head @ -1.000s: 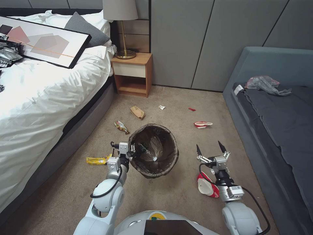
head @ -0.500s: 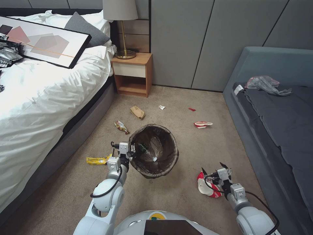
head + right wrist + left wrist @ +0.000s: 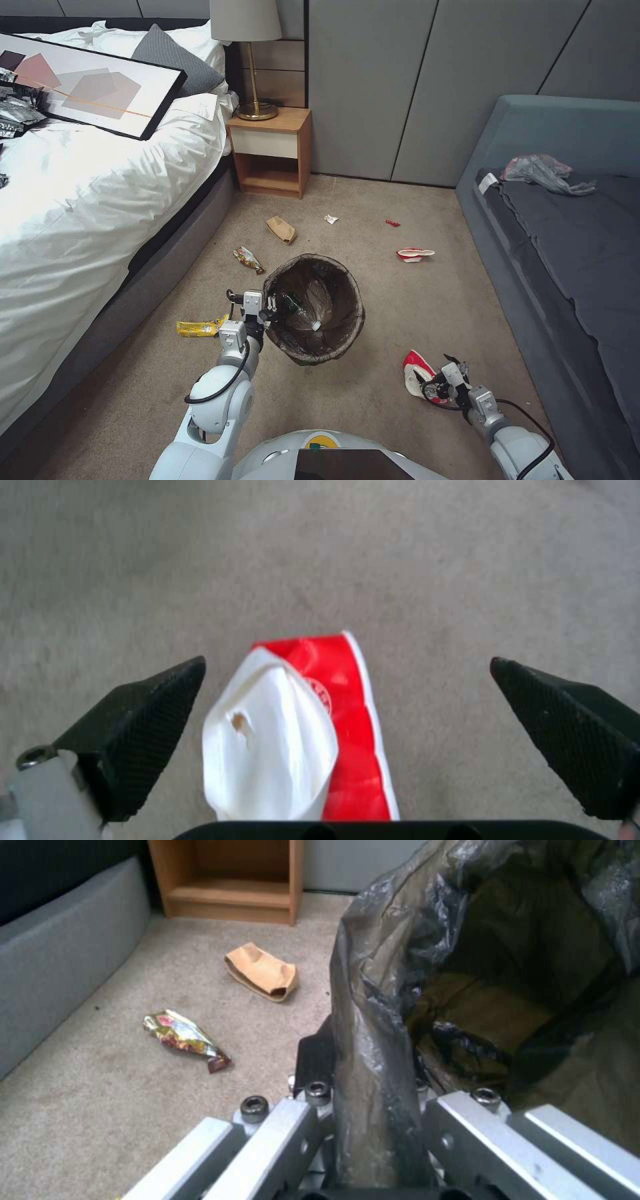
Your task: Pick up the trash bin, then pick up the garbage from the floor and place it into the trash bin.
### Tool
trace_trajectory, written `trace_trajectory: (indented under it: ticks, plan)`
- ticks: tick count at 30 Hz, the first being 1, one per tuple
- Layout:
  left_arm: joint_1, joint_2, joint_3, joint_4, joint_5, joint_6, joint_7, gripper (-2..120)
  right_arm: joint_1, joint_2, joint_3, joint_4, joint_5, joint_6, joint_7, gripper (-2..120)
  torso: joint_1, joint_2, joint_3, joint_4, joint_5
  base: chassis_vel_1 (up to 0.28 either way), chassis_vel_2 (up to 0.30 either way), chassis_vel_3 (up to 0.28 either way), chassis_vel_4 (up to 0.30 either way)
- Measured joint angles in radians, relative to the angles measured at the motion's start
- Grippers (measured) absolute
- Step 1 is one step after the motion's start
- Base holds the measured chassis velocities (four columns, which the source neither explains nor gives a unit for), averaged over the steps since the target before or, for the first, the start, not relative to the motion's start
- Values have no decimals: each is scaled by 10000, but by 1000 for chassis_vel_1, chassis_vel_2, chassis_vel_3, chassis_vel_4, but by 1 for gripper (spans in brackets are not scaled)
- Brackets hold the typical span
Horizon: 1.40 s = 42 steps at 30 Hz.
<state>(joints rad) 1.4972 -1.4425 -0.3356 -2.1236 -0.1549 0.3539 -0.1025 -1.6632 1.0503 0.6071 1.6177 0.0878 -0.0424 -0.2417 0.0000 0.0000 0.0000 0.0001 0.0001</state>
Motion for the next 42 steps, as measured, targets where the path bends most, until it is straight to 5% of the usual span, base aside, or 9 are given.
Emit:
trace_trajectory:
  ticks: [15,37,42]
  plan:
    - [23,8,-14,47,66,26,-32,2,748,471,-156,-1626,-557,1212,-750,99,0,0,0,0,-2,0,0,0,0]
    - [125,52,-72,-102,151,26,-53,2,1213,1259,-179,-2908,-601,1975,-866,22,0,0,0,0,-2,0,0,0,0]
    - [103,36,-54,-101,150,26,-58,2,1226,1266,-137,-2896,-599,2029,-866,14,0,0,0,0,-1,0,0,0,0]
